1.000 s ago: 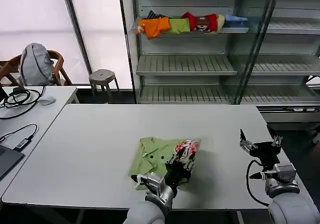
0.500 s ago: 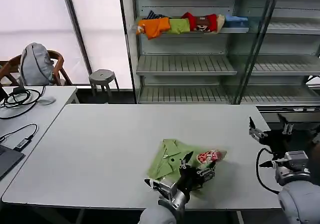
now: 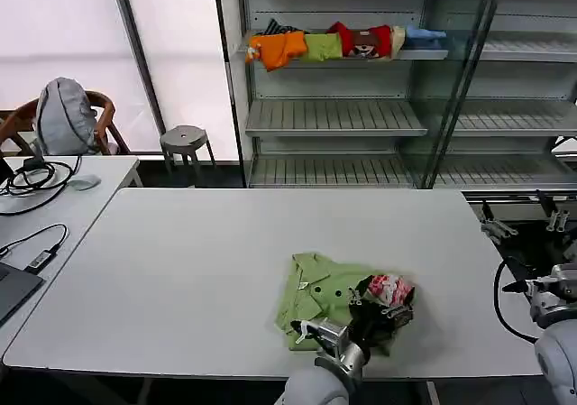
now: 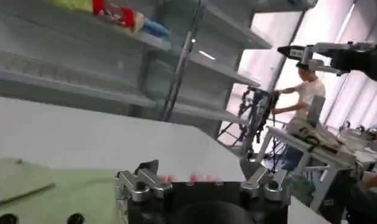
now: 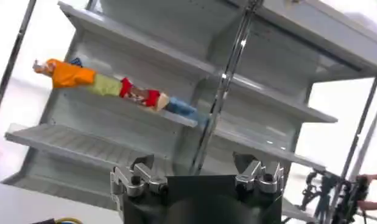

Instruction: Fold and organize the clothes.

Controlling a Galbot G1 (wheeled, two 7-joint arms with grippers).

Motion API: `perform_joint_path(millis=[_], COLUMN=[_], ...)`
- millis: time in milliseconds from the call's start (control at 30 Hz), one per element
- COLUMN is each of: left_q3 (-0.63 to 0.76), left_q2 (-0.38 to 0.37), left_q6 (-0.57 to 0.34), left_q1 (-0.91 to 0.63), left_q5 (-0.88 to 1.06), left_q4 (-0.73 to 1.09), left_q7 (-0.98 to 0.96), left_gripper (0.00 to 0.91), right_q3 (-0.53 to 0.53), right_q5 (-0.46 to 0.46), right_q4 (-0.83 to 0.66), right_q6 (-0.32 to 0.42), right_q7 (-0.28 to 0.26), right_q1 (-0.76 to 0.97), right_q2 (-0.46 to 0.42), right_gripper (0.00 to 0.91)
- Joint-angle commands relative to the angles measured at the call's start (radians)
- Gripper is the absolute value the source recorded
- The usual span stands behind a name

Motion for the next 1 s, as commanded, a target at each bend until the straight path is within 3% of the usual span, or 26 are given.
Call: perform_joint_path(millis=[33, 200, 500, 567, 633, 767, 1000], left_q3=[-0.006, -0.109, -0.440, -0.579, -0.651, -0.824, -0.946], left_q2=[-0.087, -0.025, 0.276, 0.338, 0.369, 0.404, 0.412], left_q6=[-0.035, -0.008, -0.005, -0.045, -0.080, -0.161, -0.217], left_q1=[-0.110, -0.135, -0.012, 0.033, 0.063, 0.133, 0.206], left_q5=[0.046, -0.030, -0.011, 0.020, 0.056, 0.110, 0.131], left_q4=[0.153, 0.057, -0.280, -0.298, -0.303, -0.281, -0.254], left_q7=[-0.009, -0.004, 0.172, 0.226, 0.261, 0.340, 0.359], left_gripper=[0.907, 0.907, 0.907, 0.907, 0.907, 0.907, 0.907], right_q3=[0.057, 0.051, 0.001, -0.031, -0.060, -0.118, -0.150], right_q5=[0.018, 0.016, 0.015, 0.008, 0.002, -0.040, -0.042], right_q4=[0.007, 0.017, 0.009, 0.003, -0.003, -0.022, -0.089], right_q6=[0.000, -0.001, 0.008, 0.018, 0.031, 0.114, 0.188], right_q7=[0.000, -0.004, -0.026, -0.038, -0.053, -0.135, -0.217], right_q1=[-0.014, -0.013, -0.025, -0.038, -0.052, -0.099, -0.109], right_q2=[-0.010, -0.001, 0.039, 0.060, 0.076, 0.112, 0.121], right_gripper=[0.907, 0.907, 0.907, 0.907, 0.907, 0.907, 0.907])
